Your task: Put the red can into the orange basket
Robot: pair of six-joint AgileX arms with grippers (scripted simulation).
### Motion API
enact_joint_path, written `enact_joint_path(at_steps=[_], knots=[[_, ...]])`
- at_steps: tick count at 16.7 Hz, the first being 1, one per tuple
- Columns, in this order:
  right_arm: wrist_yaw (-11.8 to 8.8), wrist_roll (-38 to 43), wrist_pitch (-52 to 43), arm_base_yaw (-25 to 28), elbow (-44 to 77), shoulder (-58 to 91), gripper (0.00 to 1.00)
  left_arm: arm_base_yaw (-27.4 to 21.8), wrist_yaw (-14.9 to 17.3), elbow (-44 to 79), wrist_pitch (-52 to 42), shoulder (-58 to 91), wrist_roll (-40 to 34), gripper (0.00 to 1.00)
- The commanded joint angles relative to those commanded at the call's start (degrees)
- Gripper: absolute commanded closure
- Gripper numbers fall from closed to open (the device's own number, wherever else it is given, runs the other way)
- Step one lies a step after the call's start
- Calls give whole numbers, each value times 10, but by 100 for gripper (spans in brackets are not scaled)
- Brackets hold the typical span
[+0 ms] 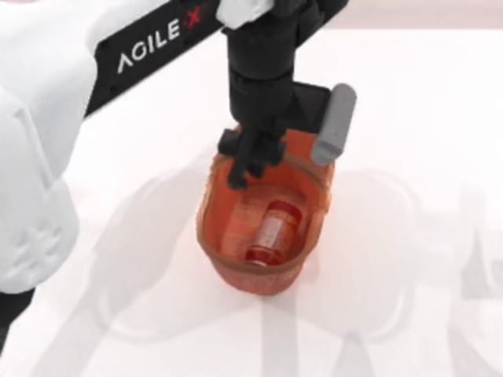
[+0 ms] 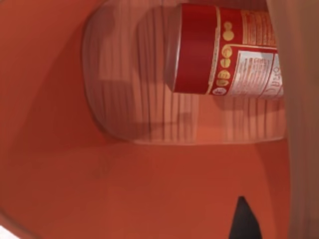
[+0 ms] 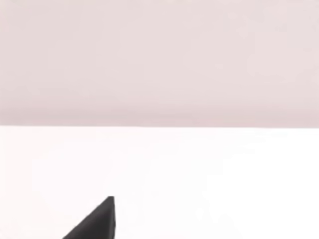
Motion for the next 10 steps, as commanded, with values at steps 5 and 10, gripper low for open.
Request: enact_joint_path(at_steps=[5, 10], knots=[[0, 0, 0, 0, 0, 0, 0, 0, 0, 0, 0, 0, 0, 100], [0, 0, 0, 0, 0, 0, 0, 7, -1, 24, -24, 5, 5, 100]])
